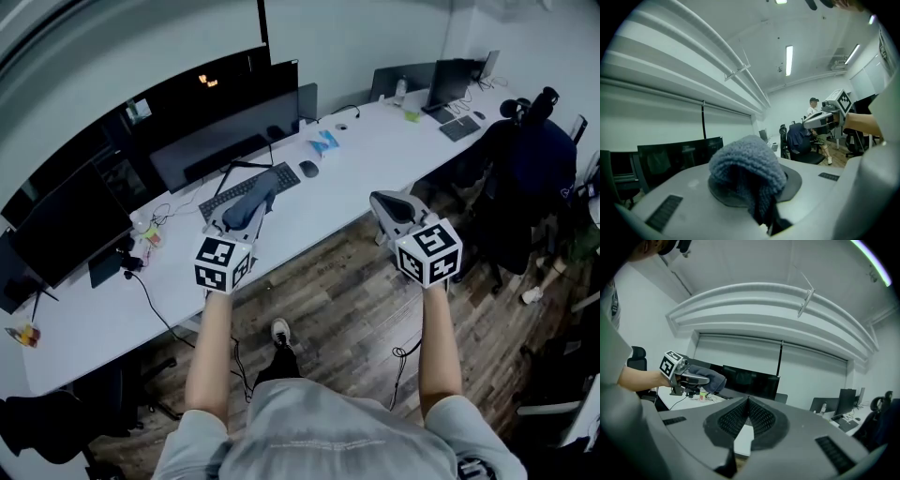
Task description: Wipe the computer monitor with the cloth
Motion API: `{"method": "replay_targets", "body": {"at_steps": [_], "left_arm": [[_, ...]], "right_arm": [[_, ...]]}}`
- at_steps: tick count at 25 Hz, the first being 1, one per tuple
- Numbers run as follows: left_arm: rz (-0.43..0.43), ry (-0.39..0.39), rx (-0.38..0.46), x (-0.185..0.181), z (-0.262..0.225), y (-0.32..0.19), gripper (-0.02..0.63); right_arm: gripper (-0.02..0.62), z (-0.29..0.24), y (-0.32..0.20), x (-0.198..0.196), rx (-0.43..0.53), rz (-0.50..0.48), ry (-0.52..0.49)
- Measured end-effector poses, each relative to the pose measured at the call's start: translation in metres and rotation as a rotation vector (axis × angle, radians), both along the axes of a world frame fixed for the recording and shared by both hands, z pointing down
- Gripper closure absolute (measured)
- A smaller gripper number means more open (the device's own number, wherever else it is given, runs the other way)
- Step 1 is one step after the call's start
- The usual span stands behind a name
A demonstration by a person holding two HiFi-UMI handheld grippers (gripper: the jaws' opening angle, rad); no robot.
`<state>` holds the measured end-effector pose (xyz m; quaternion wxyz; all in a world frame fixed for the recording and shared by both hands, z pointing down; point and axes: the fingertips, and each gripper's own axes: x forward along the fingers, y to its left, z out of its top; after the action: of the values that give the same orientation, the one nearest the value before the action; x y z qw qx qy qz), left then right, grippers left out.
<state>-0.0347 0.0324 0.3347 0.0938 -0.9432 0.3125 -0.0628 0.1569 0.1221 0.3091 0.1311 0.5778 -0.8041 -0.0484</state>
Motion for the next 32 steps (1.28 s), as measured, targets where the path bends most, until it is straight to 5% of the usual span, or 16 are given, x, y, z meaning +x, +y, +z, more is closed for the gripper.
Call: {"method": "replay_targets", "body": {"at_steps": [16, 24, 32], "left_arm": [[0.131, -0.038, -0.008, 0.064, -0.016, -0.253, 0.549], [0.173, -0.041, -0.012, 0.092, -0.016, -0.317, 0.549], [0.135, -0.065, -0.003, 0.144, -0.021, -0.366, 0.549]], "right_arm": [[0.594, -0.02, -0.236, 0.036, 0.009, 0.106, -0.003], [0.594, -0.002, -0.302, 0.049, -0.047, 0.083, -0.041], [0.594, 0.005, -0.367, 0.103, -0.051, 0.062, -0.056]]}}
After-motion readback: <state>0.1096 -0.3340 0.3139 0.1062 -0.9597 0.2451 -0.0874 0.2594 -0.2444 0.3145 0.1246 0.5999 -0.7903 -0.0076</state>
